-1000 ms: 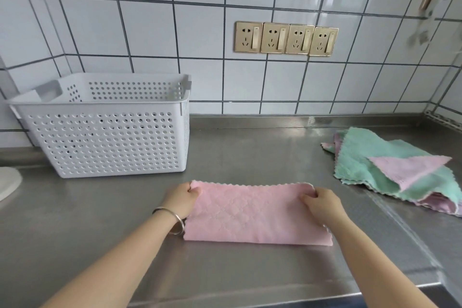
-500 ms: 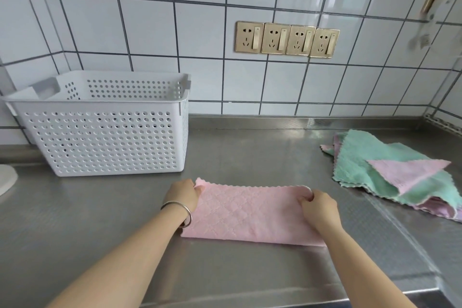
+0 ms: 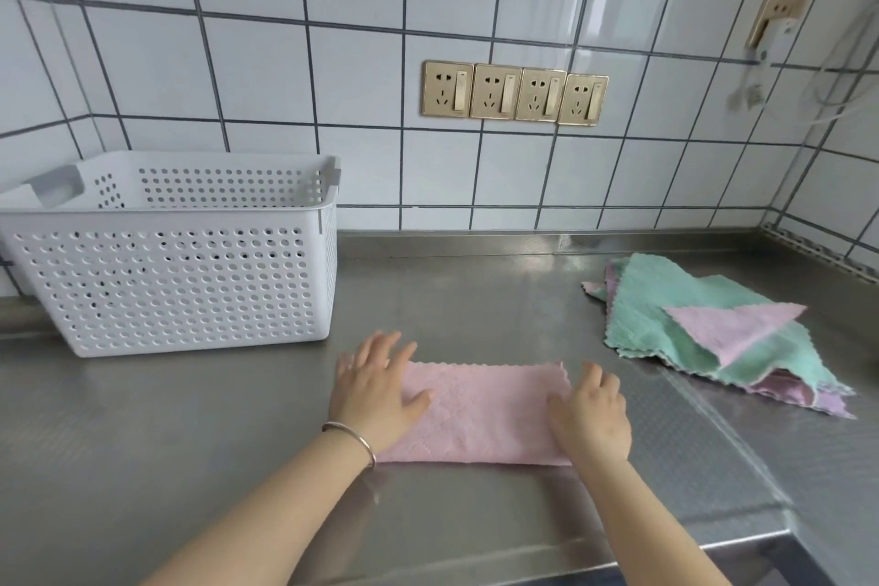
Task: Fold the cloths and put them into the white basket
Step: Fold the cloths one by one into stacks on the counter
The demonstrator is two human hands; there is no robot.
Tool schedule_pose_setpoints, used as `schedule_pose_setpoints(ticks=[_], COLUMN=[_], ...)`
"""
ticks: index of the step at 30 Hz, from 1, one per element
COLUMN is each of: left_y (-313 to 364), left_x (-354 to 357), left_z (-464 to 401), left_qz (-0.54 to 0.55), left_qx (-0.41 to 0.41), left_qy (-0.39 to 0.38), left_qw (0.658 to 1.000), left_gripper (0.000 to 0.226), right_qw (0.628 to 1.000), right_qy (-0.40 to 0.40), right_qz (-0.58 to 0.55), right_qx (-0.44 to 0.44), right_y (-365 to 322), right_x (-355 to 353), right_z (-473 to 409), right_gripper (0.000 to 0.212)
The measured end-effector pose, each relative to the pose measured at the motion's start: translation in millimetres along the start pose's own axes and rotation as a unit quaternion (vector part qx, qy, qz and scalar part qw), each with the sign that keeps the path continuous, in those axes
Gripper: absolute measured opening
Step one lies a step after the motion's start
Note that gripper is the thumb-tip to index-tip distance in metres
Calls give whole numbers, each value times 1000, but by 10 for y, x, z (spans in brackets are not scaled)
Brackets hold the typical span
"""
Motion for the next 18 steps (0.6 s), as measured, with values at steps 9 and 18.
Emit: schedule_pose_setpoints(ticks=[9,18], left_y=[737,785], left_x=[597,494], left_z=[291,158], left_qz=[-22,132], left_qx=[91,3], left_qy=[-231,-305], left_qw=[969,943], left_gripper=[76,71], right_qw=[994,994], right_qy=[-86,93], right_qz=[-19,-14], right_qx=[72,-55], right_y=[228,-126], right_x=[30,-213], right_z=[293,363], right_gripper=[67,21])
Point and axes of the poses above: each hand's wrist, its own z-axis away from the middle knuckle, its own x-axis out of the palm, y = z × x, the point moved 8 cm from there along -z, towards the middle knuckle, and after that the axes turned 6 degrees about y, right-handed, at the moved point
